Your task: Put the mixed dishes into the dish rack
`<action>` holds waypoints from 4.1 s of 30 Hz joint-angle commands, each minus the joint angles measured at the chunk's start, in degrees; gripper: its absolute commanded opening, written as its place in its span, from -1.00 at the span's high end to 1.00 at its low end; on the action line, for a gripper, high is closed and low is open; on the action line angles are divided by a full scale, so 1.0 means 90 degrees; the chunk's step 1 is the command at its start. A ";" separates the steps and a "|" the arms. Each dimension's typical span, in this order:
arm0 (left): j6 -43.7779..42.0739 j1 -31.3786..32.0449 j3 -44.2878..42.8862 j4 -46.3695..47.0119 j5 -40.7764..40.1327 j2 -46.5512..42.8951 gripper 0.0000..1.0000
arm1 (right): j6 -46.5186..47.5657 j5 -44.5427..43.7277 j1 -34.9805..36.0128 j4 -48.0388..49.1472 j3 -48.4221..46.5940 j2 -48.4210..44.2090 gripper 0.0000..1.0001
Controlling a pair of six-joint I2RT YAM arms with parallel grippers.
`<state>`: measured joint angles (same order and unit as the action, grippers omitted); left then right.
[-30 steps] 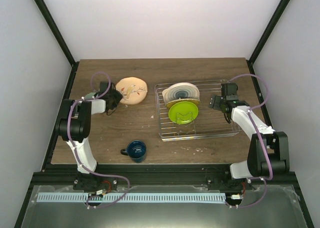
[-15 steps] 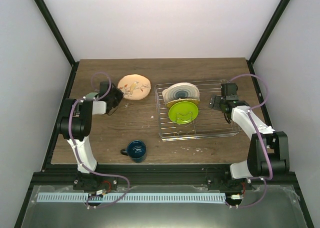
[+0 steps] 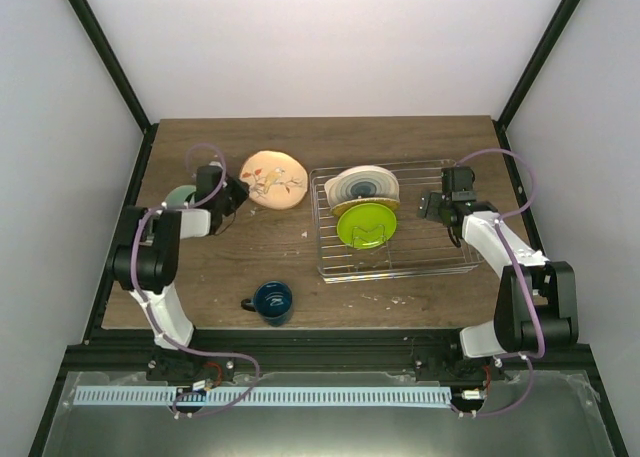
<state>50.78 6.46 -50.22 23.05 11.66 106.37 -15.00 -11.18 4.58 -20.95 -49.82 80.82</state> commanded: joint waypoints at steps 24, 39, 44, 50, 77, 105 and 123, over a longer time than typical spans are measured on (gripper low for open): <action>-0.3435 0.0705 0.0616 -0.1313 -0.0999 -0.4915 1.00 | -0.0060 -0.0231 -0.0060 -0.0109 -0.0269 0.0029 -1.00; -0.5547 0.2623 0.0111 -0.1825 -0.1097 -0.5500 1.00 | -0.0012 0.0002 -0.0060 -0.0015 -0.0234 -0.0146 -1.00; -0.5932 0.3011 0.0038 -0.2041 -0.1421 -0.5886 1.00 | -0.0007 0.0003 -0.0060 -0.0007 -0.0236 -0.0094 -1.00; -0.6091 0.3180 0.0091 -0.2216 -0.1394 -0.6172 1.00 | -0.0003 -0.0008 -0.0060 -0.0006 -0.0223 -0.0093 -1.00; -0.8046 0.5835 0.0022 -0.0970 -0.3399 -0.4846 1.00 | 0.0026 -0.0095 -0.0060 0.0035 -0.0236 -0.0049 -1.00; -0.8263 0.6330 -0.0380 -0.0376 -0.3187 -0.3561 1.00 | 0.0056 -0.0154 -0.0060 0.0068 -0.0224 -0.0024 -1.00; -0.7918 0.6507 -0.0778 -0.0196 -0.2844 -0.2247 1.00 | 0.0017 -0.0144 -0.0060 0.0057 -0.0189 -0.0138 -1.00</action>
<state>-23.97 64.01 -53.36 13.41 -16.12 85.36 -15.05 -11.62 4.58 -20.91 -49.89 80.25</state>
